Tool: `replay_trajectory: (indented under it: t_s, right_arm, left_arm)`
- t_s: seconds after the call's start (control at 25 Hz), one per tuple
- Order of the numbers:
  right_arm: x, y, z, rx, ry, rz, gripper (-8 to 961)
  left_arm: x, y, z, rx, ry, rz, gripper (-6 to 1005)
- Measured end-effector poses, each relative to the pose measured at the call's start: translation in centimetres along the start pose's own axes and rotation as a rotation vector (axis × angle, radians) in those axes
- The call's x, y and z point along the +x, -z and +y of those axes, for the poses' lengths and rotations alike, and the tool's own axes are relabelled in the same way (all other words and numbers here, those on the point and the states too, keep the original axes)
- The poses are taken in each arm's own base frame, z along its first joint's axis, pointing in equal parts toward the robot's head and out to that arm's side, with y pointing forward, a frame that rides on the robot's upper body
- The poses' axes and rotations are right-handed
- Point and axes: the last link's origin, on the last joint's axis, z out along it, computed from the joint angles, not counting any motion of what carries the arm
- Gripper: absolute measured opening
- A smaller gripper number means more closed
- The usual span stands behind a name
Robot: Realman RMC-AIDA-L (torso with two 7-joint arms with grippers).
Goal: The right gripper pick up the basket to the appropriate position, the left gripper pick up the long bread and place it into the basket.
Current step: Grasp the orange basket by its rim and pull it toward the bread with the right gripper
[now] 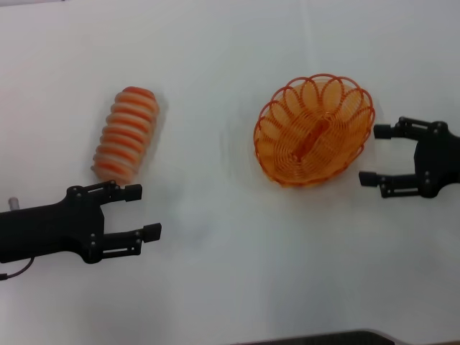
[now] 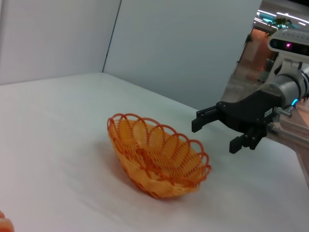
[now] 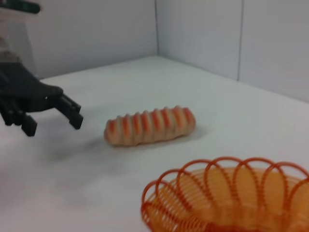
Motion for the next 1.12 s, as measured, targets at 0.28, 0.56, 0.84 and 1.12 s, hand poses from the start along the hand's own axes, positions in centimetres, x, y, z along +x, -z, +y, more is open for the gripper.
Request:
replay_trajectory:
  t_s: [0.28,0.56,0.84,1.12]
  right_arm:
    - [-1.9,0.5,-1.7,0.070,-0.089,-0.101,946]
    - [-4.2,0.2,-5.2,0.161,-0.271,-0.108,944]
    - [-6.8,-0.2,-8.0,0.207,-0.389,-0.060,942]
    - [-8.0,-1.6,-9.8,0.263,-0.463,0.096,935]
  left_arm:
    - [0.5,0.0,-0.2,0.028,0.012,0.065,811]
    - [0.8,-0.2,-0.3,0.044,0.032,0.116,810]
    - [0.9,0.1,-0.7,0.095,0.065,0.183,810]
    - [0.8,-0.2,-1.1,0.120,0.071,0.176,810]
